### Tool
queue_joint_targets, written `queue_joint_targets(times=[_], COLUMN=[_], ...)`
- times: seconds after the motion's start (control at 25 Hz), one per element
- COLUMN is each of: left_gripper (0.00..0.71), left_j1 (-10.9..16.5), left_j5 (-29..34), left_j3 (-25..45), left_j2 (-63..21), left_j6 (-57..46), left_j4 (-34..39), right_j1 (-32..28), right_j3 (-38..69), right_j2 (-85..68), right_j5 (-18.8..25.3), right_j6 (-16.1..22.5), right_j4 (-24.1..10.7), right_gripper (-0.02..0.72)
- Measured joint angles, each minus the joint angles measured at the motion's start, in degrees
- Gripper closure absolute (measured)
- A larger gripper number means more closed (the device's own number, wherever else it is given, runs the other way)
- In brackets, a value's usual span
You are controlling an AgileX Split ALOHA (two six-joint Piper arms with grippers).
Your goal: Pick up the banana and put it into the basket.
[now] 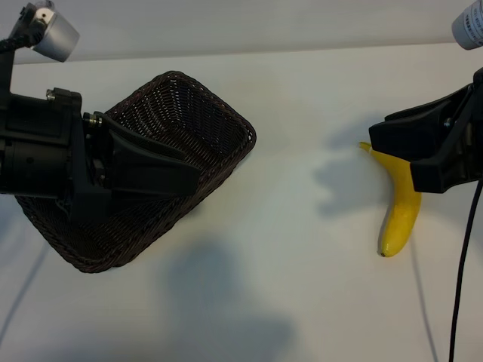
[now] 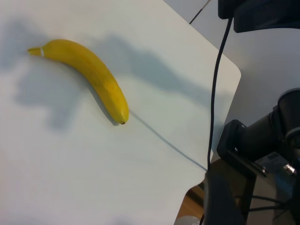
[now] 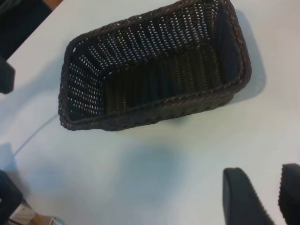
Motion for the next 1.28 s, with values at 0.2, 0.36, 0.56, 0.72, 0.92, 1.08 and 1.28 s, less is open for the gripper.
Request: queue_joint_targets(times=[0.2,0.36,0.56,0.72,0.92,1.08,1.28], left_gripper=[0.298,0.298,0.298,0.298,0.298,0.298,0.298], left_j1=[0.0,0.0,0.0,0.0,0.0,0.0,0.0], left_j5=[0.0,0.0,0.0,0.0,0.0,0.1,-0.7], left_j3=[0.0,0.0,0.0,0.0,0.0,0.0,0.0], left_j2=[0.0,0.0,0.0,0.0,0.0,0.0,0.0], left_j6=[0.0,0.0,0.0,-0.1,-0.1,-0.1,-0.1], left_j4=[0.0,0.0,0.0,0.0,0.0,0.0,0.0], right_j1=[0.0,0.0,0.0,0.0,0.0,0.0,0.0], right_j3=[0.0,0.0,0.0,0.0,0.0,0.0,0.0], right_j2=[0.0,0.0,0.0,0.0,0.0,0.0,0.0], right_j5=[0.0,0.0,-0.4,-0.6,-0.6,-0.7,-0.1], right_j6=[0.0,0.0,0.0,0.0,0.0,0.0,0.7], right_j4=[0.0,0.0,0.0,0.0,0.0,0.0,0.0], right_gripper=[0.456,0.456,0.456,0.456,0.456,0.456,0.456])
